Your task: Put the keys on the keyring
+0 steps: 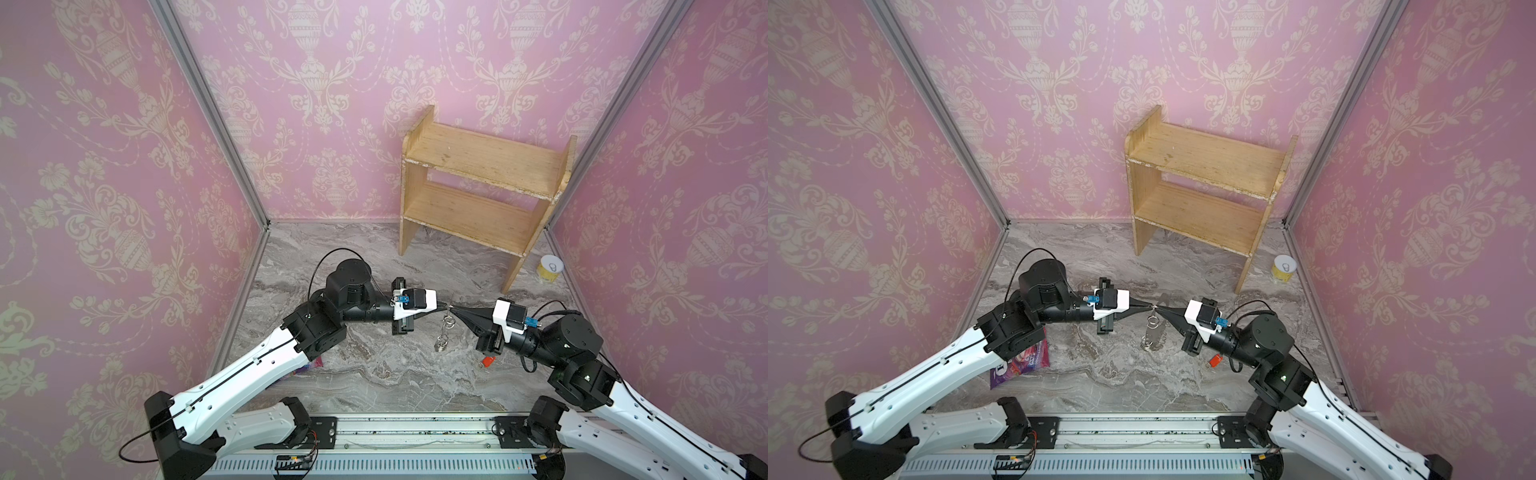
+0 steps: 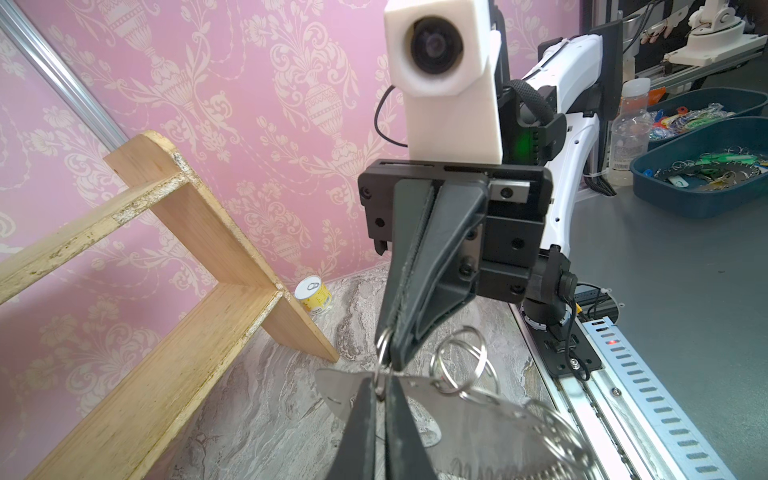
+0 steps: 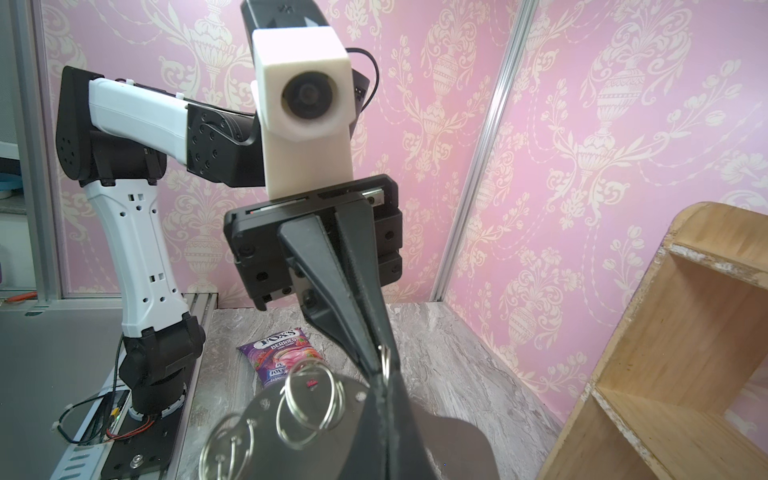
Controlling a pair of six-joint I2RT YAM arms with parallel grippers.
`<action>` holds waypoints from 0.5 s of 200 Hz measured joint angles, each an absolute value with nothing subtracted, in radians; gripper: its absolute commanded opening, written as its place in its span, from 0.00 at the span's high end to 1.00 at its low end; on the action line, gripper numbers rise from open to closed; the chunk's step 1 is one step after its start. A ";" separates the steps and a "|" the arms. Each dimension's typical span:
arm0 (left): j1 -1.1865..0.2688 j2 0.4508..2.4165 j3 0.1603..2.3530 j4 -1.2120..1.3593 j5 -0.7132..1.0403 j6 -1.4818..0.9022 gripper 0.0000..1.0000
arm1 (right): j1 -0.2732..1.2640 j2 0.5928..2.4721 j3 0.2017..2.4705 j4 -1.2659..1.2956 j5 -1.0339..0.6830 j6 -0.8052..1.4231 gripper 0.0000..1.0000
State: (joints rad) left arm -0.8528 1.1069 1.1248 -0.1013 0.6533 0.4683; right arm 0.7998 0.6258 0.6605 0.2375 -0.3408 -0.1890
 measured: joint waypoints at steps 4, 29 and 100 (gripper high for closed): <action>-0.853 1.107 1.125 -0.101 0.655 0.468 0.93 | 0.800 0.626 0.661 0.238 -0.340 -0.189 1.00; -0.852 1.107 1.125 -0.102 0.661 0.460 0.92 | 0.798 0.626 0.661 0.239 -0.342 -0.189 1.00; -0.852 1.107 1.125 -0.091 0.664 0.458 0.87 | 0.799 0.637 0.661 0.242 -0.363 -0.179 1.00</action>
